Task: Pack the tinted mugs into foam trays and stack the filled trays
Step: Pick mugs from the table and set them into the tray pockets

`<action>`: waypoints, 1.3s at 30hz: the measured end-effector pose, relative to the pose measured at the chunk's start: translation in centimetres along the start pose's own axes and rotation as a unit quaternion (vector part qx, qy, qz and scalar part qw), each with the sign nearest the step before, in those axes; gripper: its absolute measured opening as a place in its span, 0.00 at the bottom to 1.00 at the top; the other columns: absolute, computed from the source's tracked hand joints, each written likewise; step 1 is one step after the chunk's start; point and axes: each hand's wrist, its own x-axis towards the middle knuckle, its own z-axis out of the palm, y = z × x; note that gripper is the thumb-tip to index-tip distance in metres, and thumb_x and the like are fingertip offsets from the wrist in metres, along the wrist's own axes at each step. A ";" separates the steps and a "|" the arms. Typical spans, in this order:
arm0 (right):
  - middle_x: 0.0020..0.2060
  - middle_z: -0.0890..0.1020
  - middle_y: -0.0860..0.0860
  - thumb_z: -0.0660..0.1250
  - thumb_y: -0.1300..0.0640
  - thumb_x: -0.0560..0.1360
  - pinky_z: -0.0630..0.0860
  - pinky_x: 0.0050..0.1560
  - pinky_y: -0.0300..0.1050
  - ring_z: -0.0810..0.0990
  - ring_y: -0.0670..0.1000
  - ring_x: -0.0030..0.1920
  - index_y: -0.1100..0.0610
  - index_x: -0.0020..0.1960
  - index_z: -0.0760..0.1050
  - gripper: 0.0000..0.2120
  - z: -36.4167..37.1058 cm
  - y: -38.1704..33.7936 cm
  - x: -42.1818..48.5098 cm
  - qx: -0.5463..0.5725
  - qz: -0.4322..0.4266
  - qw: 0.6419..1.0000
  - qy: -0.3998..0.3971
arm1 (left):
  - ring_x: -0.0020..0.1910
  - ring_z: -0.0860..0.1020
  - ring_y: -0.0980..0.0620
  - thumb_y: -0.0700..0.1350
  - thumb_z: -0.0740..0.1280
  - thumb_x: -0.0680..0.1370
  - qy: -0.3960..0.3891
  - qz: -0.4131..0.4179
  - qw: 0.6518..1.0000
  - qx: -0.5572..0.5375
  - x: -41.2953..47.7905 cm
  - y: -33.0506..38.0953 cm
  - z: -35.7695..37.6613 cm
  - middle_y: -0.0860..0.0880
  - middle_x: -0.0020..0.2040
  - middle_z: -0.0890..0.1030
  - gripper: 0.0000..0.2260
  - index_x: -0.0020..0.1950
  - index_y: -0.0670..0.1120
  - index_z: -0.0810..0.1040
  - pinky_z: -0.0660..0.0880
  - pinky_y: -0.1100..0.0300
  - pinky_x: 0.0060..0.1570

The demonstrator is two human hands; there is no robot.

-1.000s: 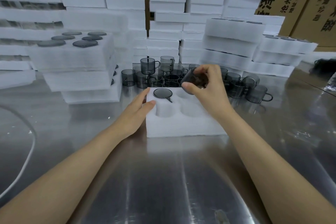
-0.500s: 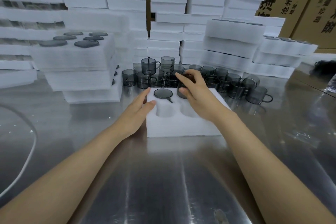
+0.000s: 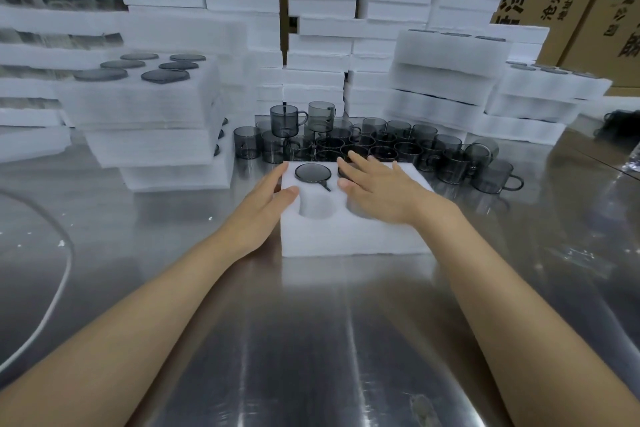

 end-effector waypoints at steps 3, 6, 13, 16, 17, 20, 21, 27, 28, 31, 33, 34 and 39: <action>0.77 0.39 0.42 0.44 0.42 0.82 0.34 0.73 0.60 0.36 0.55 0.77 0.41 0.78 0.41 0.26 -0.2 0.1 0.2 -0.032 0.015 0.999 -0.040 | 0.68 0.67 0.59 0.51 0.59 0.83 0.000 -0.005 1.000 -0.014 -0.1 0.2 0.0 0.56 0.75 0.65 0.24 0.78 0.55 0.57 0.61 0.57 0.71; 0.77 0.39 0.40 0.40 0.35 0.79 0.33 0.72 0.60 0.35 0.54 0.77 0.41 0.77 0.40 0.28 -0.2 0.1 0.4 -0.020 0.026 0.998 -0.047 | 0.70 0.68 0.56 0.51 0.59 0.82 0.003 -0.009 1.000 -0.015 -0.1 0.4 0.1 0.54 0.74 0.66 0.24 0.78 0.55 0.57 0.61 0.52 0.73; 0.77 0.41 0.41 0.39 0.32 0.77 0.36 0.73 0.60 0.38 0.54 0.77 0.41 0.78 0.43 0.31 -0.8 -0.2 0.7 -0.007 0.041 0.997 -0.071 | 0.68 0.69 0.57 0.51 0.60 0.82 0.004 -0.005 1.000 -0.023 -0.3 0.5 0.0 0.54 0.74 0.66 0.24 0.78 0.55 0.59 0.62 0.54 0.72; 0.78 0.52 0.43 0.42 0.33 0.78 0.43 0.75 0.58 0.48 0.54 0.78 0.44 0.78 0.52 0.31 -3.4 -0.3 1.2 -0.008 0.040 0.993 -0.109 | 0.65 0.70 0.64 0.51 0.60 0.82 0.005 0.003 1.000 -0.026 -0.3 0.5 -0.1 0.55 0.73 0.66 0.24 0.77 0.54 0.60 0.64 0.59 0.69; 0.76 0.60 0.45 0.46 0.33 0.79 0.50 0.75 0.55 0.56 0.53 0.77 0.46 0.76 0.59 0.30 -4.5 -0.3 1.6 0.023 0.042 0.995 -0.093 | 0.62 0.70 0.69 0.51 0.60 0.82 0.007 0.007 1.000 -0.024 -0.2 0.4 -0.1 0.55 0.73 0.67 0.24 0.77 0.54 0.60 0.65 0.62 0.67; 0.67 0.75 0.52 0.58 0.47 0.81 0.64 0.67 0.44 0.72 0.52 0.68 0.53 0.69 0.73 0.20 -6.5 -0.5 3.8 0.143 0.053 0.983 0.105 | 0.59 0.68 0.75 0.51 0.61 0.81 0.011 0.016 1.000 -0.018 0.0 0.1 -0.1 0.56 0.72 0.67 0.24 0.77 0.54 0.60 0.65 0.72 0.59; 0.65 0.77 0.53 0.59 0.53 0.81 0.66 0.65 0.42 0.74 0.53 0.66 0.54 0.68 0.74 0.17 -6.6 -0.8 5.0 0.169 0.052 0.969 0.171 | 0.59 0.68 0.74 0.51 0.61 0.81 0.013 0.017 1.000 -0.015 0.0 0.0 -0.1 0.57 0.72 0.67 0.24 0.77 0.54 0.60 0.66 0.75 0.56; 0.57 0.80 0.58 0.59 0.59 0.80 0.71 0.52 0.37 0.79 0.55 0.56 0.56 0.71 0.69 0.19 -5.1 -4.6 12.3 0.200 0.002 0.967 0.156 | 0.54 0.67 0.82 0.50 0.61 0.81 0.026 0.031 0.999 0.002 0.3 -0.3 -0.1 0.57 0.72 0.67 0.24 0.77 0.53 0.61 0.63 0.84 0.48; 0.59 0.79 0.58 0.60 0.57 0.80 0.73 0.55 0.41 0.80 0.54 0.54 0.55 0.72 0.67 0.20 -4.7 -5.2 13.3 0.193 -0.003 0.972 0.132 | 0.53 0.66 0.83 0.49 0.62 0.81 0.027 0.033 0.999 0.001 0.3 -0.4 -0.1 0.57 0.71 0.67 0.25 0.77 0.52 0.61 0.63 0.85 0.47; 0.59 0.80 0.57 0.61 0.52 0.80 0.74 0.58 0.47 0.81 0.52 0.53 0.53 0.75 0.61 0.25 -3.5 -6.7 15.6 0.126 -0.017 0.988 0.084 | 0.56 0.67 0.80 0.50 0.62 0.81 0.027 0.037 0.999 -0.002 0.4 -0.7 -0.1 0.58 0.70 0.69 0.25 0.77 0.53 0.61 0.63 0.84 0.50; 0.62 0.78 0.58 0.62 0.50 0.79 0.73 0.61 0.48 0.78 0.53 0.59 0.53 0.76 0.60 0.27 -2.8 -7.1 16.8 0.120 -0.010 0.990 0.072 | 0.60 0.69 0.73 0.51 0.63 0.80 0.029 0.040 0.999 0.000 0.5 -1.0 -0.2 0.58 0.70 0.69 0.25 0.77 0.54 0.61 0.64 0.82 0.53; 0.66 0.75 0.58 0.63 0.50 0.79 0.71 0.63 0.49 0.75 0.55 0.63 0.54 0.75 0.62 0.27 -2.5 -7.1 17.3 0.123 -0.007 0.990 0.071 | 0.61 0.70 0.70 0.51 0.63 0.80 0.029 0.042 0.999 0.001 0.6 -1.1 -0.2 0.58 0.70 0.69 0.25 0.77 0.54 0.61 0.65 0.82 0.54; 0.42 0.78 0.53 0.68 0.50 0.75 0.73 0.42 0.45 0.78 0.55 0.48 0.58 0.47 0.73 0.11 -2.0 -6.5 17.2 0.137 0.000 0.980 0.143 | 0.64 0.71 0.63 0.49 0.64 0.80 0.029 0.047 0.998 0.004 0.7 -0.9 -0.4 0.56 0.70 0.70 0.24 0.76 0.53 0.63 0.65 0.80 0.56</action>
